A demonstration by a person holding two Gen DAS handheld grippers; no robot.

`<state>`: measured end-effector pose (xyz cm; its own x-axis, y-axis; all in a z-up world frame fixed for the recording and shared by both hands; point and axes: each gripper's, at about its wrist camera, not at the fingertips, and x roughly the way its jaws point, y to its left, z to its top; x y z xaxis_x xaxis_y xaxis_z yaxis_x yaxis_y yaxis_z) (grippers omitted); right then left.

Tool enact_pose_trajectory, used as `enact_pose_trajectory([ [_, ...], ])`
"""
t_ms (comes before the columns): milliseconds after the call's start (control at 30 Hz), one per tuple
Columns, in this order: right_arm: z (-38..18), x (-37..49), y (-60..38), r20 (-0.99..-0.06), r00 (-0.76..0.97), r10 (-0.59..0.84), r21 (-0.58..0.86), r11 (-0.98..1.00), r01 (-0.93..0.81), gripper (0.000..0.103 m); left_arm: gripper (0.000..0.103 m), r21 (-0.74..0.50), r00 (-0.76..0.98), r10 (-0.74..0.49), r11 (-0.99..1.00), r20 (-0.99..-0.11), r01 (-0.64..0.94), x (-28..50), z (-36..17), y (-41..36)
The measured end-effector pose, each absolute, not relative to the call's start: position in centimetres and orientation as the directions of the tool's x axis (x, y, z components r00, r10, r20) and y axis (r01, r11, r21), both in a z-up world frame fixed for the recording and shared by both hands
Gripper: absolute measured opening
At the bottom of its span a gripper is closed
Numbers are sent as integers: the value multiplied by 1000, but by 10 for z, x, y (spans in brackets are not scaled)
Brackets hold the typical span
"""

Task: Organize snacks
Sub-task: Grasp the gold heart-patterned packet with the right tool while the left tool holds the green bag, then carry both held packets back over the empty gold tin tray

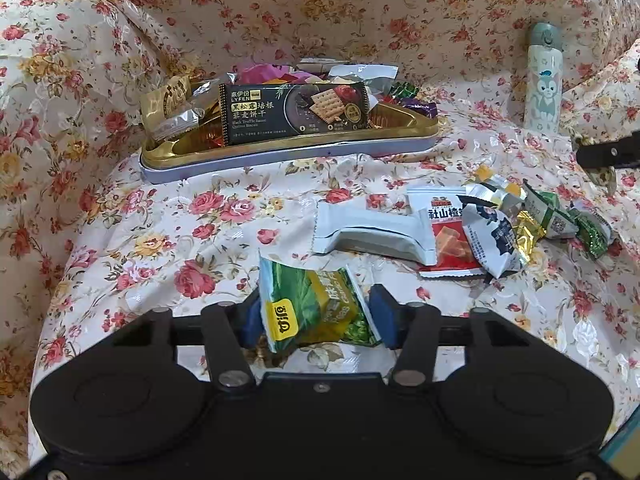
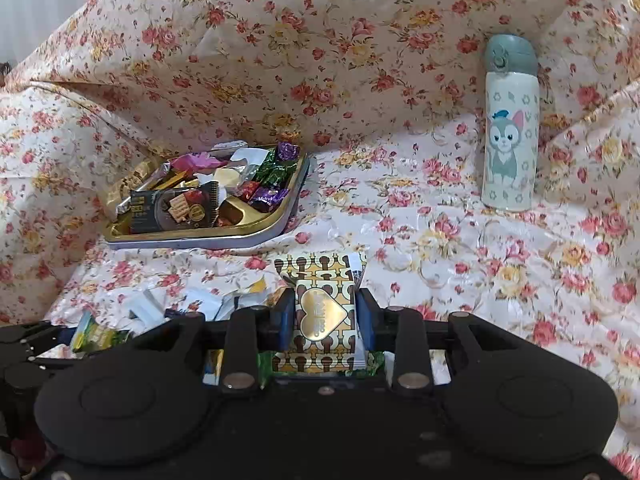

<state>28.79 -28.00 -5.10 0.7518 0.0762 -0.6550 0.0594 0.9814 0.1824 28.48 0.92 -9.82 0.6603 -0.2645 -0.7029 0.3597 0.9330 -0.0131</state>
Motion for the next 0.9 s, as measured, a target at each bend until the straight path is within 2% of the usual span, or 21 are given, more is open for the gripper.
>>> enact_pose_trajectory([
  [233, -52, 260, -282, -651, 753, 95, 201, 978, 51, 34, 49, -34, 641, -248, 945, -726, 327, 284, -96, 10],
  [567, -59, 213, -271, -660, 746, 94, 163, 986, 20, 34, 48, -11, 634, -227, 946, -740, 325, 272, -84, -8],
  [900, -57, 177, -263, -671, 736, 96, 155, 988, 12, 34, 48, -31, 659, -240, 950, -712, 312, 244, -47, -18],
])
